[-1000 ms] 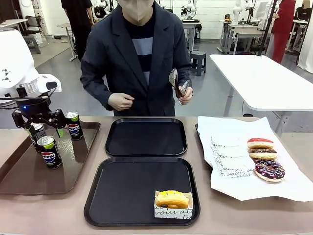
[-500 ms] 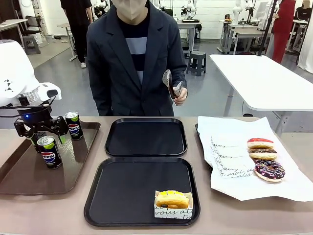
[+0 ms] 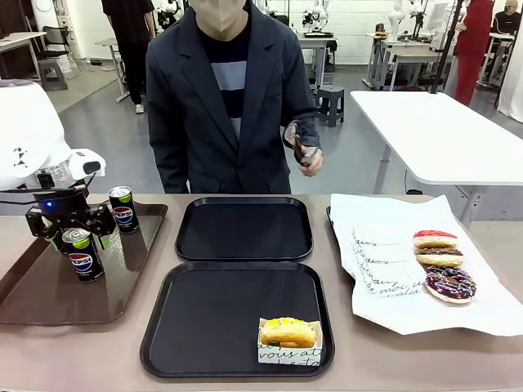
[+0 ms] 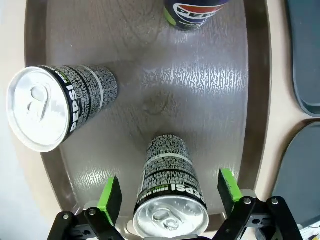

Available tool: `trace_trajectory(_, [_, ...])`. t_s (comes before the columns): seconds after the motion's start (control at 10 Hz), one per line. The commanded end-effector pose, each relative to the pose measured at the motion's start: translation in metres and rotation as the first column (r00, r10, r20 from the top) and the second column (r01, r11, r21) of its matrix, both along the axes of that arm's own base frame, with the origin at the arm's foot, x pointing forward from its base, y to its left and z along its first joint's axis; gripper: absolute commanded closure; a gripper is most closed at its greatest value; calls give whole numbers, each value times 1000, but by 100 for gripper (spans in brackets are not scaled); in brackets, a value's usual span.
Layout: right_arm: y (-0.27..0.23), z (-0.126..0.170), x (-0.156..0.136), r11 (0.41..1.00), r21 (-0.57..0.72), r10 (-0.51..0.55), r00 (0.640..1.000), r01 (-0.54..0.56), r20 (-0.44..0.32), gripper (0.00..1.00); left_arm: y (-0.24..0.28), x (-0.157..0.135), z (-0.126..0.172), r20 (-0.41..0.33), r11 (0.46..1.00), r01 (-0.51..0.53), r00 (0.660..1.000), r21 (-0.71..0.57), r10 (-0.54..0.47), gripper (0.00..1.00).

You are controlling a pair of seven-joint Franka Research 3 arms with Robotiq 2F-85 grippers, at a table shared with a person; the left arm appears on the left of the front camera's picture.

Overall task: Set up donuts and drinks on trays.
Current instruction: Pick up one Pepsi coke and place it on the Flat Tray.

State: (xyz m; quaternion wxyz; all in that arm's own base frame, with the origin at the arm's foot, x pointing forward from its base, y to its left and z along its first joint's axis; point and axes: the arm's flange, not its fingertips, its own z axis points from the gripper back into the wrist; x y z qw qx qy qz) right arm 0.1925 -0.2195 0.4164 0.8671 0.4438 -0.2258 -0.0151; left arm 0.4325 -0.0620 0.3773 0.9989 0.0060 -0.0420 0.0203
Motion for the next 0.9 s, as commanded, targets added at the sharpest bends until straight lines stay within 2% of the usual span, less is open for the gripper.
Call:
trace_trajectory(0.0, [-1,0,2,1000,15,4,1000,-4,30,0,-1,3,-4,50,1000,-22,999,17,21,3])
trace_trajectory(0.1, [-1,0,2,1000,15,4,1000,-4,30,0,-1,2,-2,60,1000,-12,998,19,11,49])
trace_trajectory(0.2, [-1,0,2,1000,15,4,1000,-4,30,0,0,2,1,63,1000,-16,998,15,15,55])
trace_trajectory(0.3, [-1,0,2,1000,15,4,1000,-4,30,0,1,2,2,57,1000,-18,998,18,17,100])
trace_trajectory(0.5, [-1,0,2,1000,15,4,1000,-4,30,0,1,1,4,45,999,-23,999,34,21,100])
trace_trajectory(0.6, [-1,0,2,1000,15,4,1000,-4,30,0,1,1,5,42,999,-23,999,40,22,73])
trace_trajectory(0.7, [-1,0,2,1000,15,4,1000,-4,30,0,2,1,7,40,999,-22,999,47,21,83])
trace_trajectory(0.8, [-1,0,2,1000,15,4,1000,-4,30,0,3,0,9,36,998,-19,999,55,17,100])
